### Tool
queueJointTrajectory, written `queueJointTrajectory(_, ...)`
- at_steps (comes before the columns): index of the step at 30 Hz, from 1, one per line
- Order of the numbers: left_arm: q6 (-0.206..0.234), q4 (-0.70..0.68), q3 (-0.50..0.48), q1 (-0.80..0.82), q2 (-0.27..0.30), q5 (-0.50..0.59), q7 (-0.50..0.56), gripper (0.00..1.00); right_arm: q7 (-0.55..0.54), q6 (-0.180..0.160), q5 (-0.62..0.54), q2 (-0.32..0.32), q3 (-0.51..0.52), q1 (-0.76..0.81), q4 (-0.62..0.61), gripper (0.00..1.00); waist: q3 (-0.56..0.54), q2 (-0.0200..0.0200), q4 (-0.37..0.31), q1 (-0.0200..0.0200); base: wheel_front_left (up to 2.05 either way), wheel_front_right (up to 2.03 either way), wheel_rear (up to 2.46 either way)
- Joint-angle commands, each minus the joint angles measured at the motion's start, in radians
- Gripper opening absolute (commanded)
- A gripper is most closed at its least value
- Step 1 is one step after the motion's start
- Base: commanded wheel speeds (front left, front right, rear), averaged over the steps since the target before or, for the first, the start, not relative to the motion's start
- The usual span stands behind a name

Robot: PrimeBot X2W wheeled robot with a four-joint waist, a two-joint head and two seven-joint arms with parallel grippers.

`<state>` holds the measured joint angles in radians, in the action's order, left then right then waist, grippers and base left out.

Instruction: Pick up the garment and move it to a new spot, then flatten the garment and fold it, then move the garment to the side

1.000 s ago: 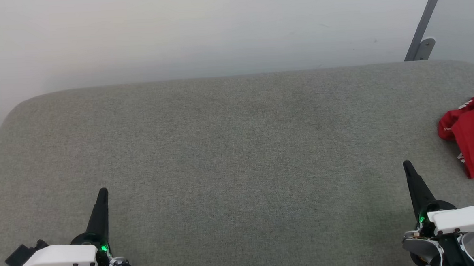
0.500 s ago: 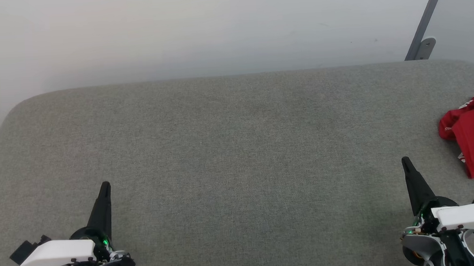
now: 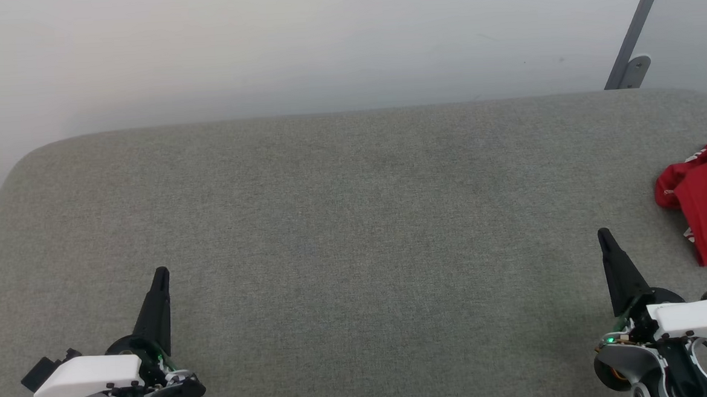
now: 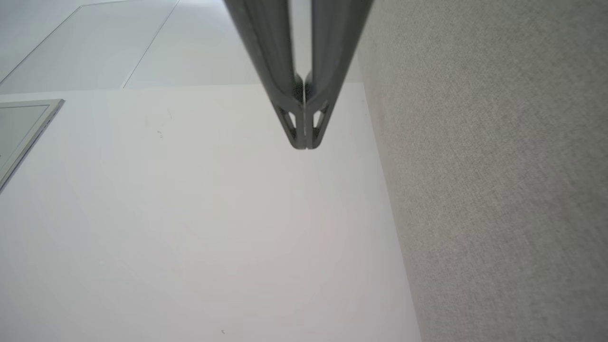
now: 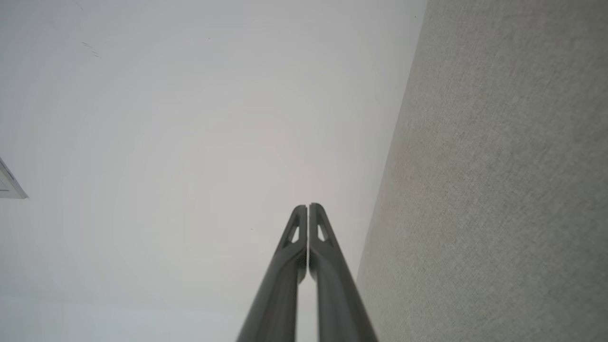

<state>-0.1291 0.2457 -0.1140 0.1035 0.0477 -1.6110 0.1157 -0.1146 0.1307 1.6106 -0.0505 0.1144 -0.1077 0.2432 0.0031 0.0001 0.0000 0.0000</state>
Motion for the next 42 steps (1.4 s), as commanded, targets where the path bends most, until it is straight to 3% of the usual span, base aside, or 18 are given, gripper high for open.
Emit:
queueJointTrajectory(1,-0.003,0.0,-0.002,0.012,0.002,-0.002,0.002,0.0,-0.003,0.0,0.004,0.002,0.001,-0.003,0.003,0.0,0.0,-0.0001,0.0,0.0,0.0,0.0,0.0)
queueJointTrajectory(42,-0.003,-0.001,-0.002,0.012,0.002,-0.003,0.001,0.0,-0.003,0.0,0.004,0.002,0.001,-0.003,0.003,0.0,0.0,-0.0001,0.0,0.0,0.0,0.0,0.0)
